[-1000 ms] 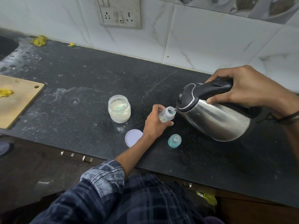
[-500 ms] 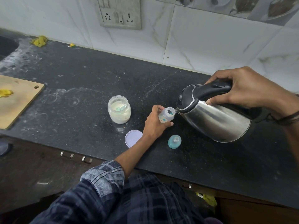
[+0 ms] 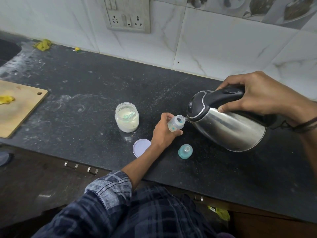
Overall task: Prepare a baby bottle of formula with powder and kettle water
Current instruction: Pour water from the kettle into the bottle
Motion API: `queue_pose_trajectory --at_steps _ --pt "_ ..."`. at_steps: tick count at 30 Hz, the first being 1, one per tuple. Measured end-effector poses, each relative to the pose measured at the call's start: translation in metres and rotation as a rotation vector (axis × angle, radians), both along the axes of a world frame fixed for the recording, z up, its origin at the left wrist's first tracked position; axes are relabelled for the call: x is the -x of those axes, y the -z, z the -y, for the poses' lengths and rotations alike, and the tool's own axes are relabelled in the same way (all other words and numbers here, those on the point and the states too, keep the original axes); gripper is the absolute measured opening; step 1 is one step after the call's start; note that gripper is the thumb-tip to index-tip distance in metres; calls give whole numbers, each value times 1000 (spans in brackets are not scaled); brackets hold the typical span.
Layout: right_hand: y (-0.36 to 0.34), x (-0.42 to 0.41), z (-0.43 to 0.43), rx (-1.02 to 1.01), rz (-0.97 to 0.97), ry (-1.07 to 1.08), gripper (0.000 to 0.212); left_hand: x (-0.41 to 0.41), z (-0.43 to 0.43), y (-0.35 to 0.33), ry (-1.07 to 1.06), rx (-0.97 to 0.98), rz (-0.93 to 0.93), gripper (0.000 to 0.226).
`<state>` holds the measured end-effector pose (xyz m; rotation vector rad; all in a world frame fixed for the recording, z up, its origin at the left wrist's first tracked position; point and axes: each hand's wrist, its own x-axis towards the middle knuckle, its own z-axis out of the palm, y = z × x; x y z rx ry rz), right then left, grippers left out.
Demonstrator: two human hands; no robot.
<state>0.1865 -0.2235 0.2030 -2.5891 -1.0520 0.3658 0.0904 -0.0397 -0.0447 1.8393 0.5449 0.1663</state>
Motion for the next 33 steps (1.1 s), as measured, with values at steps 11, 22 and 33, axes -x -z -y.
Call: queue_pose_trajectory --at_steps 11,22,33 --pt "0 -1 -2 15 5 -11 38 0 -2 1 6 -14 4 62" --pt "-5 -1 -3 31 27 -40 37 1 -1 2 8 -12 11 62" --pt "-10 -1 -4 42 40 -49 36 1 2 2 13 29 7 63"
